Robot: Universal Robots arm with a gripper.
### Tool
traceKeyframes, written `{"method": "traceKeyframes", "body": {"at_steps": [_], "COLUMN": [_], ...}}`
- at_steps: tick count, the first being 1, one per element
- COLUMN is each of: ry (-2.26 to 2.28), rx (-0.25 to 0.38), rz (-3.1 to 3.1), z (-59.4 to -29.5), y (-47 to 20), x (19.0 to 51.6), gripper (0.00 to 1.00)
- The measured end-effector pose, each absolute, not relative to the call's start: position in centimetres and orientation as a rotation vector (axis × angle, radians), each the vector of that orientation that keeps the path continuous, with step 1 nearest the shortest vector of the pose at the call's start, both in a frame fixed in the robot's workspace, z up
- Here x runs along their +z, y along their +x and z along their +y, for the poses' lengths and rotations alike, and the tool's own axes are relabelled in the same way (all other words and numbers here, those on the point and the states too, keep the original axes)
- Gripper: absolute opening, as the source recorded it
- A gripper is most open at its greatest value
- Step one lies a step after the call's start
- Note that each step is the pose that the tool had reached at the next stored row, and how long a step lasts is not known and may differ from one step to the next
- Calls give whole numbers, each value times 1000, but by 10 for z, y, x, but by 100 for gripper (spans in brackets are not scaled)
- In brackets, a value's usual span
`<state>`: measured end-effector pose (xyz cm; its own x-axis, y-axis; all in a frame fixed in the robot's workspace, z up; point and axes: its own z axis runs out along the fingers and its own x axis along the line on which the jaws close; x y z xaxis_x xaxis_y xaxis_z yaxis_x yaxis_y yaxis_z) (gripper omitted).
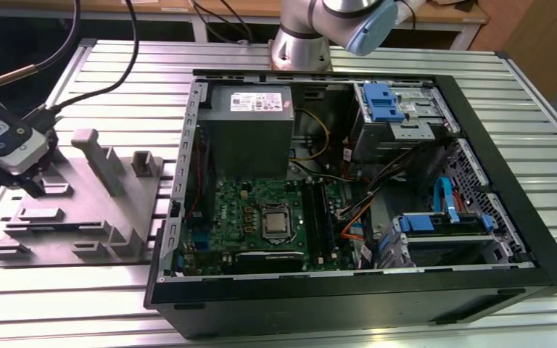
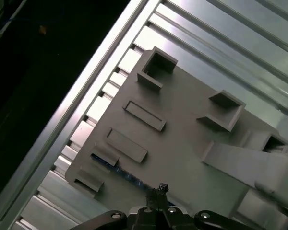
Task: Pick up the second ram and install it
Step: 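Pick up the second ram and move it above second insertion slot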
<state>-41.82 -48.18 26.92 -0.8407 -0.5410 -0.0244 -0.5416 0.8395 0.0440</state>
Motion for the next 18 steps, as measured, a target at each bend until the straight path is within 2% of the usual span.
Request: {"method": "traceKeyframes", "body": {"at_steps": [18], "ry": [-1364], "rx": [79], "rz": [2826], "z": [-482], "y": [-418], "x": [255], "gripper": [10]}}
